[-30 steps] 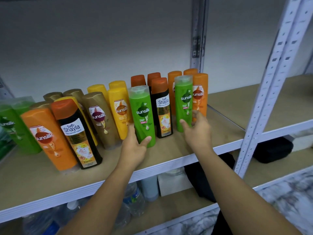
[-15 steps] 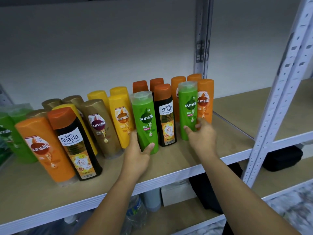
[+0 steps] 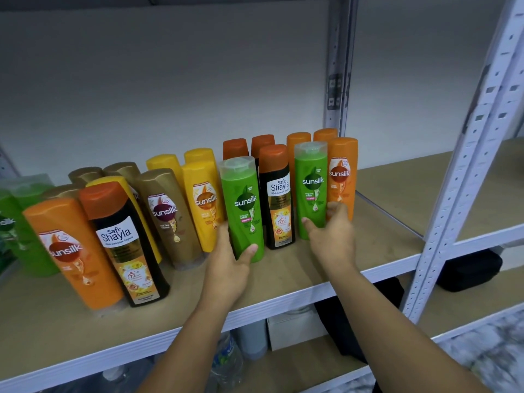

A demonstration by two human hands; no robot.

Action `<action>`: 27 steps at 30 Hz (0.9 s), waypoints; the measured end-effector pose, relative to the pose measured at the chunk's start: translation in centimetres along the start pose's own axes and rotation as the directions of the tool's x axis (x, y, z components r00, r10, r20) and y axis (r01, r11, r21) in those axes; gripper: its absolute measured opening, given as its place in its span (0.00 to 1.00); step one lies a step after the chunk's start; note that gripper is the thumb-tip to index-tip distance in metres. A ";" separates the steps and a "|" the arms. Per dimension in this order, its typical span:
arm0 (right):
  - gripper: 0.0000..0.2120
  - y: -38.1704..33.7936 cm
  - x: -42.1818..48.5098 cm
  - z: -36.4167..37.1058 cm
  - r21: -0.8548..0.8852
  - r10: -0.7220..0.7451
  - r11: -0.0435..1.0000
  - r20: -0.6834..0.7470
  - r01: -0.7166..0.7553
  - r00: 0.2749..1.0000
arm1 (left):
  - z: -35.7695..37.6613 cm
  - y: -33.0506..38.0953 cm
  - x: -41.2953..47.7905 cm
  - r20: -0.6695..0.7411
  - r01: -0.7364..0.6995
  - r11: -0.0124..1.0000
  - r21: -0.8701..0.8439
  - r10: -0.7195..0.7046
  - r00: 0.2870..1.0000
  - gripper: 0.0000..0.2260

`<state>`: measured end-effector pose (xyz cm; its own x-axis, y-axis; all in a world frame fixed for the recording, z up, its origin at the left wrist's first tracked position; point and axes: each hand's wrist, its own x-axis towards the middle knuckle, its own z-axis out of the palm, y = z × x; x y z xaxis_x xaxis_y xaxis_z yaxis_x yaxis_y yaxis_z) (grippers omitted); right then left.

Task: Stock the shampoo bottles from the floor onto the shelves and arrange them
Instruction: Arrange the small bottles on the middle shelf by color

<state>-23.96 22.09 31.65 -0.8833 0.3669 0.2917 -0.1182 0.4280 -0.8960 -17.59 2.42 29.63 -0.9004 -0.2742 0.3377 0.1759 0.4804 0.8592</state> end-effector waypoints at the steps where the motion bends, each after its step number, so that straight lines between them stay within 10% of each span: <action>1: 0.26 0.0 0.1 0.0 0.010 0.000 1.000 0.001 -0.001 1.000 | 0.0 -0.1 0.0 -0.001 0.002 1.000 0.002 -0.002 1.000 0.25; 18: 0.19 -0.2 -1.8 -2.5 -0.121 -0.031 0.991 0.144 0.049 0.989 | -0.6 0.1 -0.5 0.015 0.023 0.999 0.039 -0.023 1.000 0.26; 27: 0.17 -0.7 -7.0 -3.8 0.094 -0.168 0.986 0.436 0.141 0.884 | -4.0 0.5 -4.2 0.105 0.019 0.998 0.064 -0.025 0.994 0.23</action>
<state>-15.96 22.39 31.48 -0.9590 -0.1079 0.2621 -0.2833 0.3959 -0.8735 -12.15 0.51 30.15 -0.9416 -0.1969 0.2733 0.1330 0.5279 0.8388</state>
